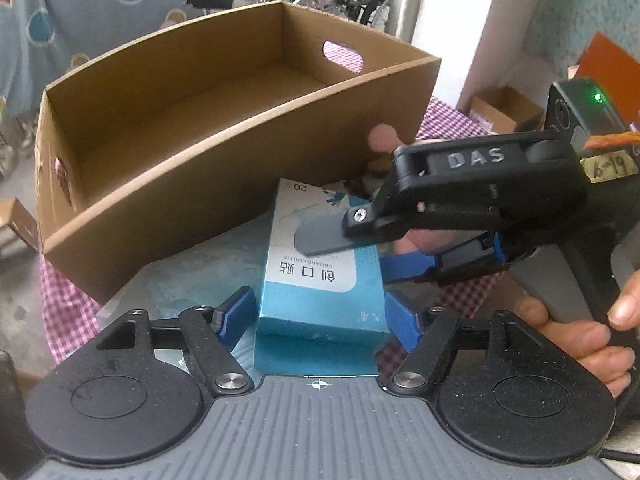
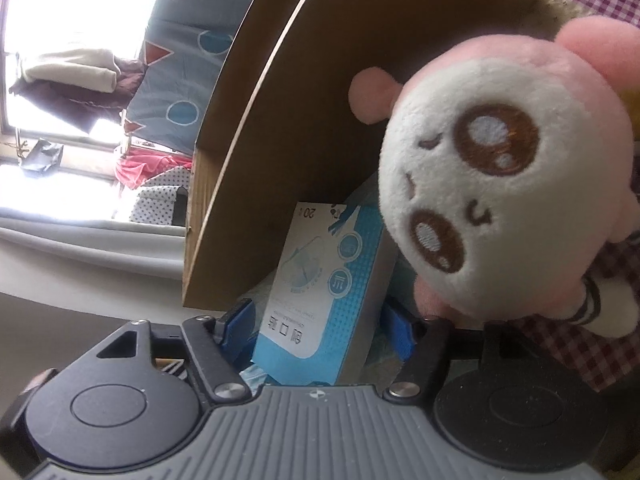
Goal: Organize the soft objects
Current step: 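Lift the blue bandage box with the right gripper into the cardboard box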
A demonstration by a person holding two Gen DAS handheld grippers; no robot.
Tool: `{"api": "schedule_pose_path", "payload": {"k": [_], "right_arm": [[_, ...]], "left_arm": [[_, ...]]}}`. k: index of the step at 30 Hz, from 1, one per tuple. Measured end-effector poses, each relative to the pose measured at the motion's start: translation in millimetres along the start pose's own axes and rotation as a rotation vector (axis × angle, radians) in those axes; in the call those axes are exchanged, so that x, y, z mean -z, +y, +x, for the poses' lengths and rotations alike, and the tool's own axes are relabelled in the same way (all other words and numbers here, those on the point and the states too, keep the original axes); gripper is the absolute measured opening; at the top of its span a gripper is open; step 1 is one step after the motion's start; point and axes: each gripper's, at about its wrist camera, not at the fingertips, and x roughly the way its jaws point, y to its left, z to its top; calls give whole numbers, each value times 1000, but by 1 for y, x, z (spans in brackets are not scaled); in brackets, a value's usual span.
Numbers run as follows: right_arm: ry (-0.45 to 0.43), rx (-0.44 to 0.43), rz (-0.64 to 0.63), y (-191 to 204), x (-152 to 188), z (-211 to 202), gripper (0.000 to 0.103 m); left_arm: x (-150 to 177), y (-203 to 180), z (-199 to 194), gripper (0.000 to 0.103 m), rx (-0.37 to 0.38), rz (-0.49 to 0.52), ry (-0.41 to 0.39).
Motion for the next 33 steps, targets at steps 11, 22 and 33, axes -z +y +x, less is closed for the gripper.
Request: {"api": "schedule_pose_path", "payload": {"k": [11,22,33], "right_arm": [[-59,-13,-58,10,14,-29,51],[-141,-88,-205,54,21,-59,49],[-97,-142,-429,146,-40,-31,47]], "left_arm": [[12,-16,-29,67,-46,6,-93],[8,-26,-73,67,-100,-7,-236],[-56,25,-96,67,-151,-102,-321]]}}
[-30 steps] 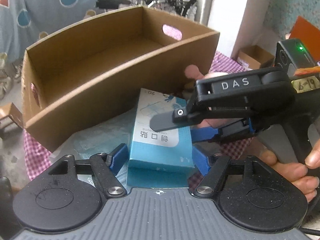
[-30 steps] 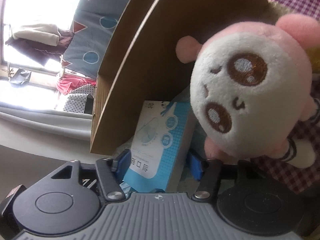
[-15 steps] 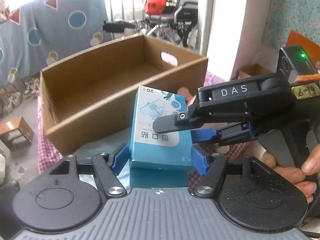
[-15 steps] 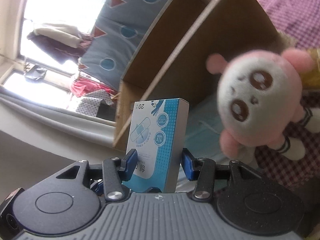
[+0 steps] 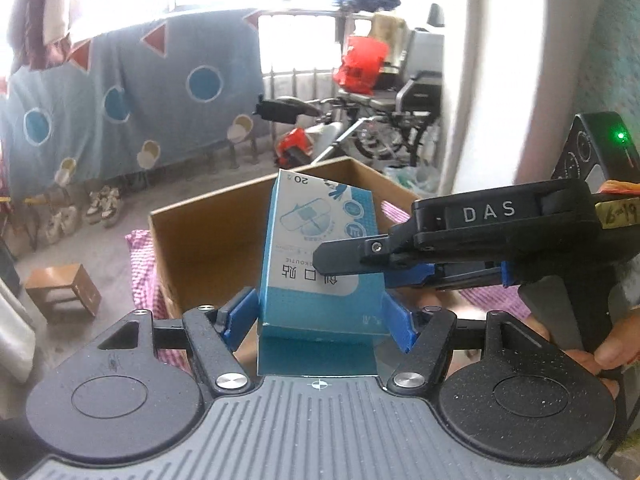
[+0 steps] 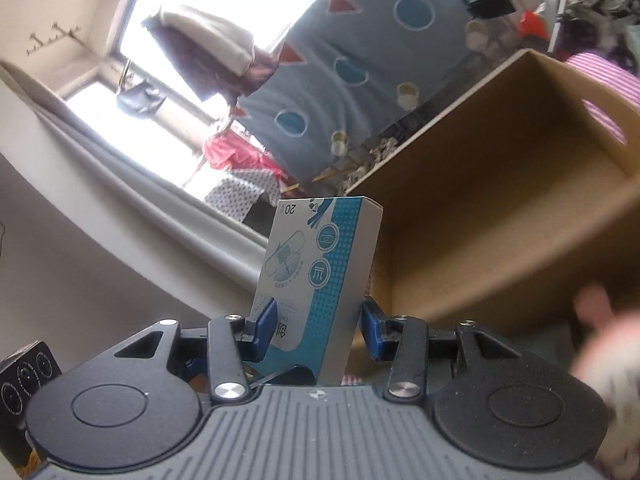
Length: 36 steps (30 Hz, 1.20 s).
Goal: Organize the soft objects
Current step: 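Lift the blue bandage box with the right gripper into the cardboard box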
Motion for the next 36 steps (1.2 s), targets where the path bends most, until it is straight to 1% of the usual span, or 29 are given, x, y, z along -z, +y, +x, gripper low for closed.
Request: {"api": "schedule_pose_path", "payload": {"k": [4,5,7,10,12,13,14,15,17,19,21,23,24,26,32,36], "right_arm": [[93,6,-19,-2,-48,44,46],[119,14,-26,-5,-59,56,46],[195,33,-23,-14,-81,88,46],[305,65,-2,-35,-111,136,45],[386,86,24,-52,-127,170,45],[430,93,37,-61,-133,188,42],[464,109,47,-69,-136,203,41],[495,123,42,-76,-136,215,39],[548,154,55,-91,-135,240,38],[587,200,59,-104,-135,265,38],[624,247,67,-116,-129,286,37],[641,279,59,-121,-122,297,37],[643,281,60,-122,-120,302,32],[642,278,50,-118,-120,308,33],[603,288,44,-102,-117,328,32],[561,307,34,-97,-109,327,33]], "left_arm": [[-22,28,33,67,-5,-60,27],[-22,33,38,67,-7,-69,35],[-28,45,63,68,-18,-93,70],[-27,62,96,68,-19,-134,121],[-25,72,121,68,-36,-157,173],[-25,77,131,68,-47,-161,193],[-23,81,141,68,-59,-165,210],[-22,83,147,68,-78,-164,219],[-20,83,153,68,-126,-132,226],[-19,84,152,69,-139,-121,223],[-18,88,145,69,-134,-136,210],[-16,90,133,70,-129,-144,185],[-16,91,128,71,-120,-142,165],[-15,93,116,71,-114,-143,133],[-16,93,95,71,-89,-164,85],[-15,93,84,74,-85,-181,57]]}}
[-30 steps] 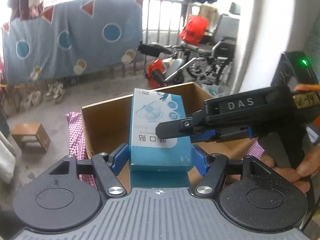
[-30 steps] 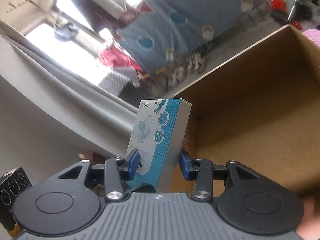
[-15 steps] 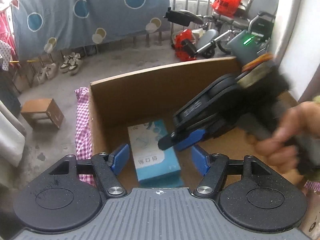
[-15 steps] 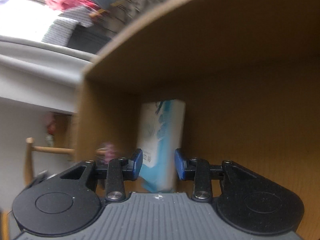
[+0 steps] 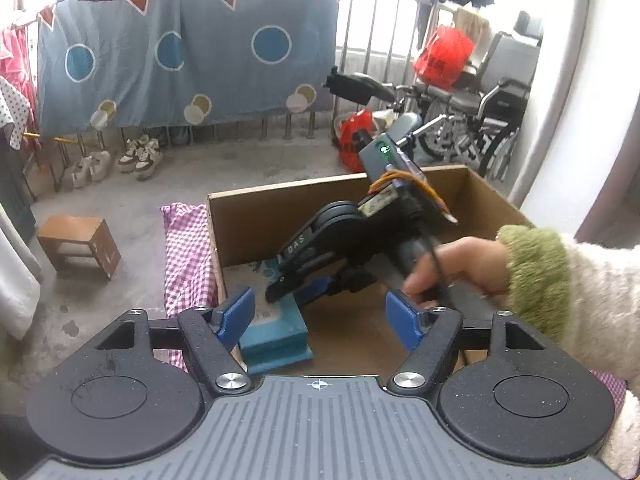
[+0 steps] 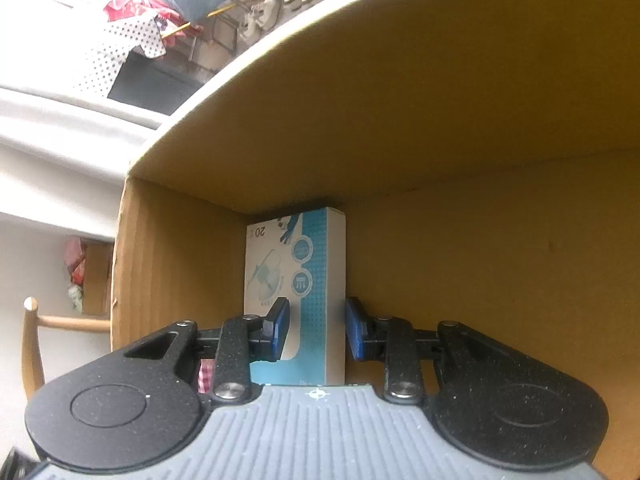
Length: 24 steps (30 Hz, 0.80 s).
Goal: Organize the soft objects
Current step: 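Open the right gripper to release the bandage box and withdraw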
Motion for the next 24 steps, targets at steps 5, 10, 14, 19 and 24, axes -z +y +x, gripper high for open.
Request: {"api": "schedule_pose_path", "payload": {"k": [5,10,14,19,24], "right_arm": [[-39,40,-16,5,10,-15,41],[-129,31,-13,8,16,-66,55],[-223,-12,-60,15,45,-133,55],[-324,-120,-122,19,97,-212,55],[-385,-241,-117,-12,179,-258,59]], "left_arm": [[7,1,-19,82,1,-17,-42],[17,2,-51,97,11,-40,-121],[27,-1,-78,97,2,-56,-159],[47,-5,-98,98,9,-62,-160],[74,-8,-101,98,26,-72,-118]]}}
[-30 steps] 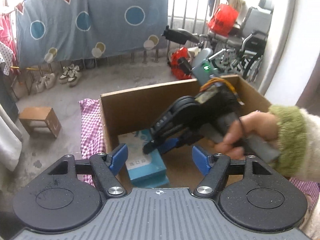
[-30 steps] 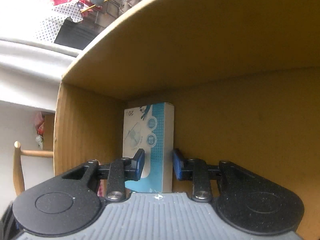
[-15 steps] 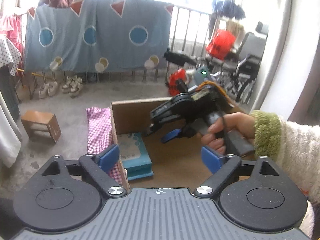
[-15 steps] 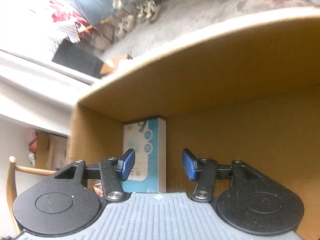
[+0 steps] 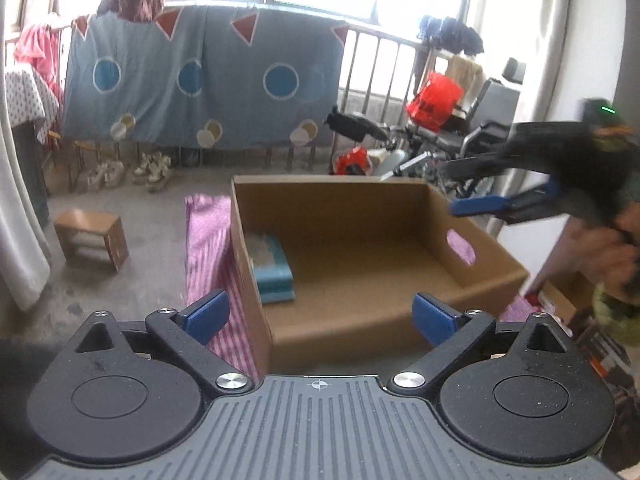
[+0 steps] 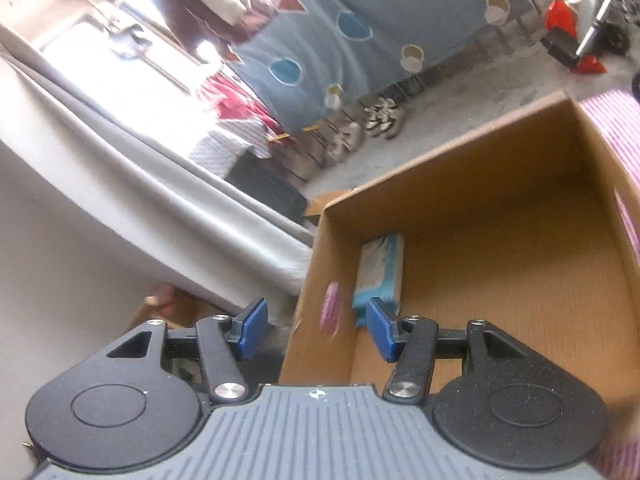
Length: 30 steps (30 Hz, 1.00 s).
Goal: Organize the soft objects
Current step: 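Open the right gripper to release the bandage box and withdraw, then grasp the bag of blue face masks with the right gripper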
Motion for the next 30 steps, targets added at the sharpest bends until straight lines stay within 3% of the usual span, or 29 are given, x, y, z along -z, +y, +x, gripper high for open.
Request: {"api": "schedule_pose_path", "payload": {"k": [6,9,15,22,30], "right_arm": [[12,-106,186,-42,97,-35,63],[20,-136,337,-71,148,-31,63],[57,-241,727,-131,224,11,63],[64,-264,830,-145,245,42,59],[29,-280,858,-149,253,49,53]], "left_arm": [[40,-3,3,96,25,-29,93],[60,-9,3,94,37,-22,124],[80,-21,13,77,35,29,216],[97,-26,19,56,3,62,242],[99,-28,12,54,24,58,215]]}}
